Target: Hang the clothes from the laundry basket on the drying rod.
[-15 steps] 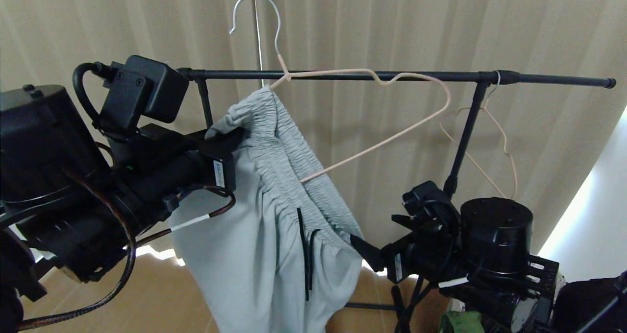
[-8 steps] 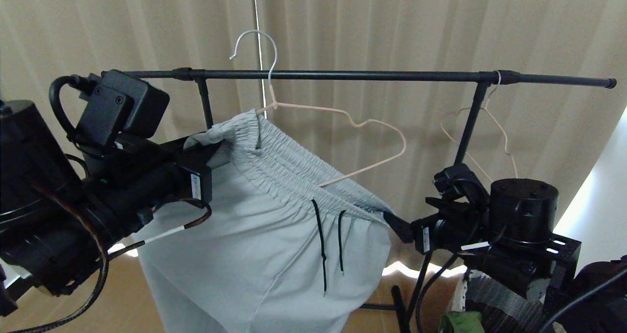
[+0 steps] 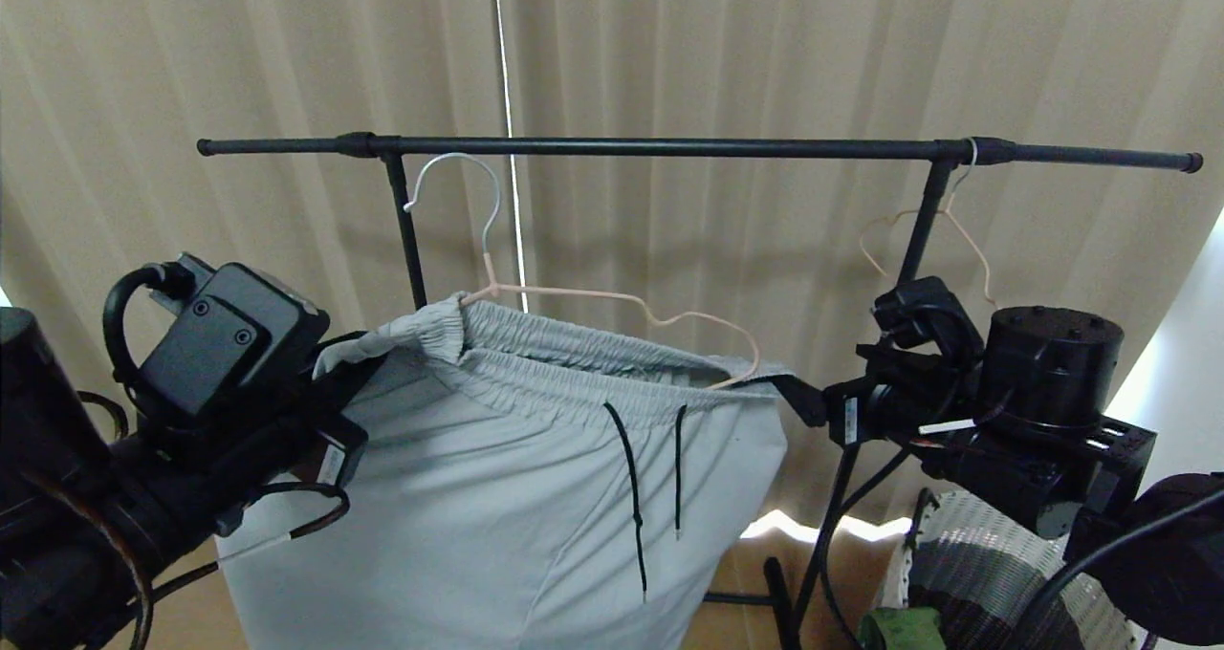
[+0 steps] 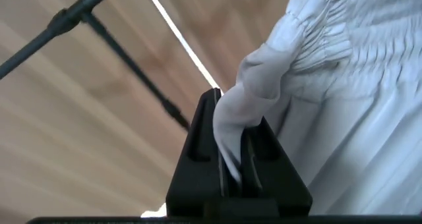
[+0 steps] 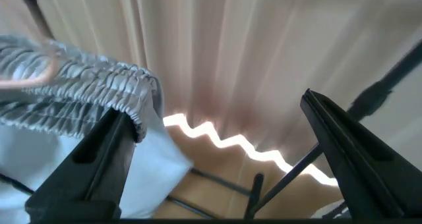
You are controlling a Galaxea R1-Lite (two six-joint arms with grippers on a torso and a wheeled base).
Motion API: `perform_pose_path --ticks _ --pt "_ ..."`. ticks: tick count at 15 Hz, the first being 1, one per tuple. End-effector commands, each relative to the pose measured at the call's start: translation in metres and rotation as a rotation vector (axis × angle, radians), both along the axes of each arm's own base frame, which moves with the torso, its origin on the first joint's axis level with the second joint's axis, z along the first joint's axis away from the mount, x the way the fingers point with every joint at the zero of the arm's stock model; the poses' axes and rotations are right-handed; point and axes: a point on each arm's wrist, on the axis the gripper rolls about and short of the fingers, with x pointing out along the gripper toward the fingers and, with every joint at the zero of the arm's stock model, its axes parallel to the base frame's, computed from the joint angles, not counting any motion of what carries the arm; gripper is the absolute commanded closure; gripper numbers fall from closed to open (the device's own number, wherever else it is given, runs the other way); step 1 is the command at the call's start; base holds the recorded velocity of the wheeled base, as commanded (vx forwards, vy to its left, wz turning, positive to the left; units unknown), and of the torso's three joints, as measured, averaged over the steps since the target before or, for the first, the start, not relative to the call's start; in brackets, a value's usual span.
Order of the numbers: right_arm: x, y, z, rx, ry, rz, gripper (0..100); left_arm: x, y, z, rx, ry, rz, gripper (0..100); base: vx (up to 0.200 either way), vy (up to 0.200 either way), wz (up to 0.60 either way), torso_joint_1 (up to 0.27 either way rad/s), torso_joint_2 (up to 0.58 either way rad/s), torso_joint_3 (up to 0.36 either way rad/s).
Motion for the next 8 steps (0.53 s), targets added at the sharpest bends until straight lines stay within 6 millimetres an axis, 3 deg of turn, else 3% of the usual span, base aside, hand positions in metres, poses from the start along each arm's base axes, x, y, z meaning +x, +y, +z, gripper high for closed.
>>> perform_pose_path --ticks 1,5,8 --pt "-0.001 -0.001 0.007 0.009 -0.021 -0.001 0 -0.004 0.004 -0.005 0.015 0.014 0.010 100 0.000 0.000 0.00 0.000 0.00 0.000" --pt "-0.017 -0.001 0.032 -0.035 -0.052 0.039 0 -0.008 0.008 -0.017 0.099 0.035 0.007 100 0.000 0.000 0.00 0.000 0.00 0.000" --pt "-0.010 0.002 0.043 -0.039 -0.057 0.040 0 -0.017 0.013 -0.026 0.141 0.051 -0.003 100 0.000 0.000 0.00 0.000 0.00 0.000"
